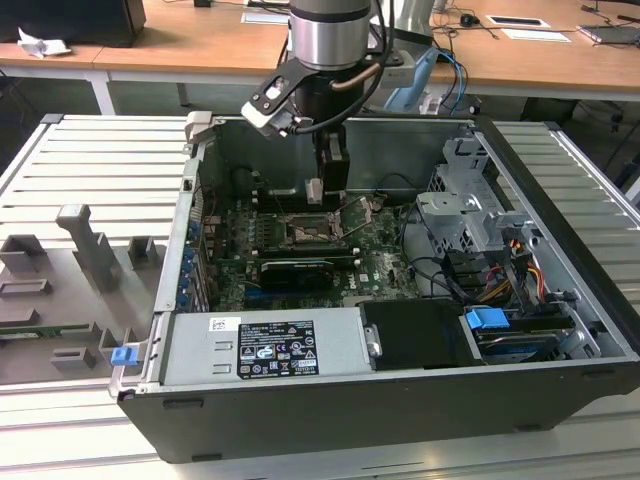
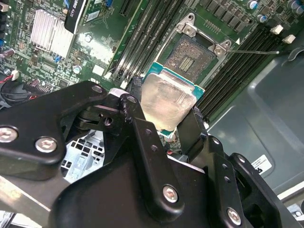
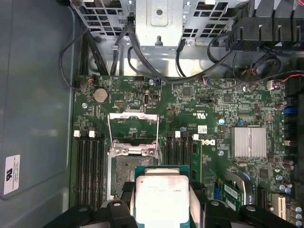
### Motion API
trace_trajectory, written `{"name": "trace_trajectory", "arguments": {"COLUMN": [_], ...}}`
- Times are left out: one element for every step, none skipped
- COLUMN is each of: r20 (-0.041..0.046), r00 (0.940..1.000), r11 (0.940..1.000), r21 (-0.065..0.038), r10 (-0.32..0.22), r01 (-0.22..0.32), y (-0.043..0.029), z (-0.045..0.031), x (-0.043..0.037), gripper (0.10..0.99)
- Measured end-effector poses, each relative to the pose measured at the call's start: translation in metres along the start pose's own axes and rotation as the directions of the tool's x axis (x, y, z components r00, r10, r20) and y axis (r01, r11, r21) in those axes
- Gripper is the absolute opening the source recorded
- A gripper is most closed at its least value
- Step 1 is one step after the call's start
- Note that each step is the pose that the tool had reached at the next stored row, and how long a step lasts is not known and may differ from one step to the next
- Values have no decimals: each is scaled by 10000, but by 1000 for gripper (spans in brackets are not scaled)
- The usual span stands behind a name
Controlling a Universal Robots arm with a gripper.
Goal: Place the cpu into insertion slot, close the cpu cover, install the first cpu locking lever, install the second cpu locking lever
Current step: 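Place the cpu into insertion slot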
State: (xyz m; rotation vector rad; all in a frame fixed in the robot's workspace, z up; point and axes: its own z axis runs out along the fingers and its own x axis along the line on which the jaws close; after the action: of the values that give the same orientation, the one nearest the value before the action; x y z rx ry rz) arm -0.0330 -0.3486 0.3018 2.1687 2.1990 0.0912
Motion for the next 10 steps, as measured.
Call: {"name": "trace_trajectory", "arguments": {"r20": [0, 1, 2, -1, -1, 0, 0, 0, 1, 0], "r00": [10000, 10000, 10000, 10000, 10000, 10000, 10000, 10000, 10000, 10000], "r11": [10000, 10000, 10000, 10000, 10000, 10000, 10000, 10000, 10000, 10000], "r21": [0, 0, 3, 4, 5, 6, 6, 6, 7, 8], "r10": [0, 1, 2, 1, -1, -1, 0, 0, 0, 0], "r01": [0, -1, -2, -1, 1, 1, 0, 0, 0, 0], "y": [-1, -3, -4, -4, -5, -6, -8, -8, -9, -10], "z": [12, 31, 45, 56, 71, 88, 102, 110, 120, 125], "x": [0, 3, 8, 11, 14, 14, 14, 14, 14, 14], "gripper": [541, 541, 541, 541, 541, 541, 541, 541, 541, 541]}}
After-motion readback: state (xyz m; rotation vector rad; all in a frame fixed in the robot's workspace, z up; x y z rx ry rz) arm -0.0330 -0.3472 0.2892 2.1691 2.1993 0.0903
